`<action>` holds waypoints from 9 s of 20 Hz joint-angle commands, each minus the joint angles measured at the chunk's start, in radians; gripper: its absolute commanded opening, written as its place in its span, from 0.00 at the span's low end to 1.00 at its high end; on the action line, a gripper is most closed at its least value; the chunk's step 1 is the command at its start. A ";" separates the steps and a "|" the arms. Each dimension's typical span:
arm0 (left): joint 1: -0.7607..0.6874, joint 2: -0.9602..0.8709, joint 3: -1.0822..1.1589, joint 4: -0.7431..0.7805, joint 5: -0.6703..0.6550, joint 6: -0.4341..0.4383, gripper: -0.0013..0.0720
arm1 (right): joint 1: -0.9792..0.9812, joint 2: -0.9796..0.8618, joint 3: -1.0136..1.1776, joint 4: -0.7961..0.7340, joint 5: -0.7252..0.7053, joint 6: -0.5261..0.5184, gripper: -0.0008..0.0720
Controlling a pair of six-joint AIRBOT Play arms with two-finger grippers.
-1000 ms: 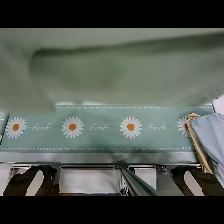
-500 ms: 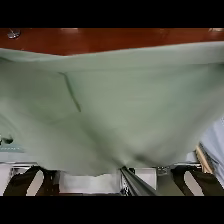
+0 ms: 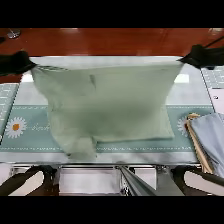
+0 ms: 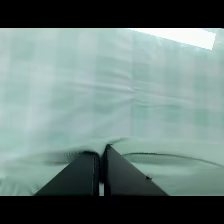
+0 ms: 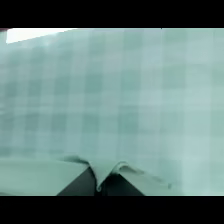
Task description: Fold the shirts.
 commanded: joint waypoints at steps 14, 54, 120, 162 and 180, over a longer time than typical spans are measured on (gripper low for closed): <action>-0.005 -0.370 0.052 -0.136 -0.021 0.048 0.05 | -0.052 -0.512 0.359 0.176 0.204 0.020 0.04; 0.119 0.279 -1.072 -0.398 0.049 0.106 0.97 | -0.198 0.354 -0.849 0.296 -0.091 -0.111 0.87; 0.285 -0.303 -0.080 -0.122 -0.065 0.015 0.97 | -0.212 -0.500 0.222 -0.097 0.296 0.120 0.87; -0.987 -0.851 0.410 -0.570 0.175 -0.003 0.05 | 0.014 0.495 -0.352 -0.037 0.183 0.104 0.04; -0.141 0.302 -0.266 -0.135 0.132 -0.034 0.05 | 0.662 -0.177 0.047 0.071 -0.022 0.117 0.04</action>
